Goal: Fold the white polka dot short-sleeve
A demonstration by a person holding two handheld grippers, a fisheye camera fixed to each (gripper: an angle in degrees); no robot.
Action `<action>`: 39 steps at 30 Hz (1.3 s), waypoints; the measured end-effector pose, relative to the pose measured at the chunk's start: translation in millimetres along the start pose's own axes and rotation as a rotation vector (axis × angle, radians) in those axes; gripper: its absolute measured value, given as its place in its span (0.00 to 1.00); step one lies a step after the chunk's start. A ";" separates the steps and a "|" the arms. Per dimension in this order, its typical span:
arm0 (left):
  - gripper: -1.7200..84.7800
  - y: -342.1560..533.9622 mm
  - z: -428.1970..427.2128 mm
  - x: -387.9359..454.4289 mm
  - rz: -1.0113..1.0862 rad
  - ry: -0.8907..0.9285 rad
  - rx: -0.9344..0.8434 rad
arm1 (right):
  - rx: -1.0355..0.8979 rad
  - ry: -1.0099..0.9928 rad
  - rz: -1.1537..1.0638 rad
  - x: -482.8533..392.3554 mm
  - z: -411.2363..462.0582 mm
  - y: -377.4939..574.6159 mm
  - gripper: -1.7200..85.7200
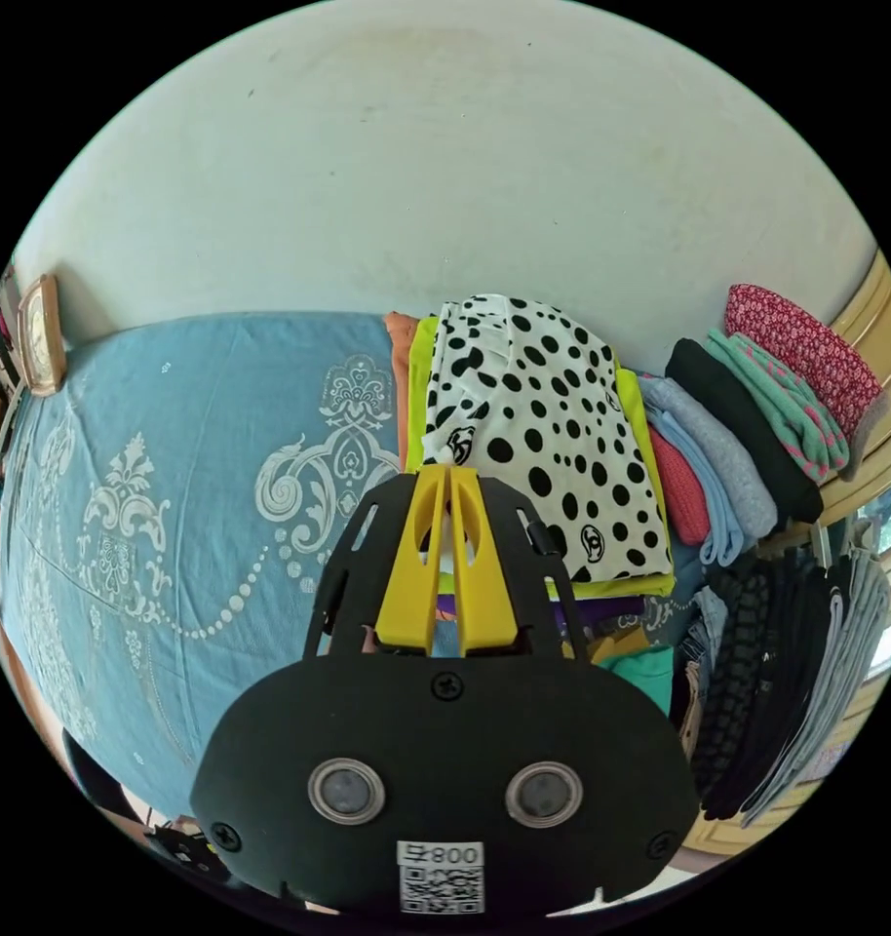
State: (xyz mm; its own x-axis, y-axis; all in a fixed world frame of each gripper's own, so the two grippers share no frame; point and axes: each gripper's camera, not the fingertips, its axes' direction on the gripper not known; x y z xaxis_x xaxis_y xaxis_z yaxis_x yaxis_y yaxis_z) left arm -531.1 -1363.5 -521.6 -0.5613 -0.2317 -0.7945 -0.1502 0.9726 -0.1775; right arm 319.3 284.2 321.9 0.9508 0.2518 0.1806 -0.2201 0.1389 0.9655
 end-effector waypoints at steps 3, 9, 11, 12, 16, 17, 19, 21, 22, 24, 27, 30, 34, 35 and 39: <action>0.02 20.5 -8.7 -25.0 -0.010 0.023 0.001 | 0.043 -0.090 0.035 2.1 -19.3 3.2 0.02; 0.02 76.5 -41.4 -108.2 -0.159 0.230 0.052 | 0.167 -0.338 -0.005 -8.9 -95.1 32.9 0.02; 0.02 103.2 -63.3 -135.8 -0.228 0.279 0.099 | 0.199 -0.425 -0.025 -17.0 -120.5 51.7 0.02; 0.02 122.1 -79.9 -152.8 -0.263 0.291 0.122 | 0.215 -0.502 -0.034 -22.7 -135.9 66.7 0.02; 0.03 198.1 -144.7 -212.5 -0.389 0.316 0.195 | 0.225 -0.687 -0.052 -44.4 -175.3 117.4 0.02; 0.03 209.8 -153.7 -221.1 -0.412 0.319 0.201 | 0.216 -0.737 -0.057 -52.8 -187.2 134.2 0.02; 0.03 258.4 -189.8 -252.7 -0.490 0.344 0.244 | 0.197 -0.807 -0.076 -66.3 -204.5 158.0 0.02; 0.04 295.3 -215.0 -272.4 -0.544 0.371 0.287 | 0.169 -0.873 -0.097 -84.3 -228.0 187.9 0.02; 0.05 320.5 -229.5 -284.0 -0.583 0.394 0.318 | 0.160 -0.890 -0.104 -88.8 -233.5 194.9 0.02; 0.07 355.3 -245.4 -297.4 -0.639 0.431 0.341 | 0.124 -0.920 -0.123 -105.4 -254.8 220.6 0.02; 0.10 412.4 -261.7 -310.3 -0.733 0.517 0.391 | 0.101 -0.949 -0.119 -120.1 -279.5 249.2 0.02; 0.11 462.6 -267.4 -311.0 -0.801 0.588 0.413 | 0.096 -0.972 -0.123 -132.2 -305.7 272.5 0.02; 0.12 511.2 -265.1 -303.5 -0.865 0.666 0.386 | 0.119 -0.972 -0.116 -140.6 -338.5 294.1 0.02; 0.12 516.0 -264.6 -302.5 -0.869 0.679 0.389 | 0.127 -0.971 -0.113 -142.6 -349.2 300.3 0.02; 0.14 534.4 -252.1 -292.8 -0.878 0.787 0.363 | 0.158 -0.949 -0.130 -150.7 -386.8 320.6 0.02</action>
State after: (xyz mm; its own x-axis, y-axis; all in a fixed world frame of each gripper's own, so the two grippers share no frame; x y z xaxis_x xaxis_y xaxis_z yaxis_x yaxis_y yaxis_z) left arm -652.2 -780.8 -237.4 -0.7403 -0.6355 0.2194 -0.5594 0.4012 -0.7254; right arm 21.1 661.2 531.7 0.7613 -0.6434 0.0799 -0.1348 -0.0364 0.9902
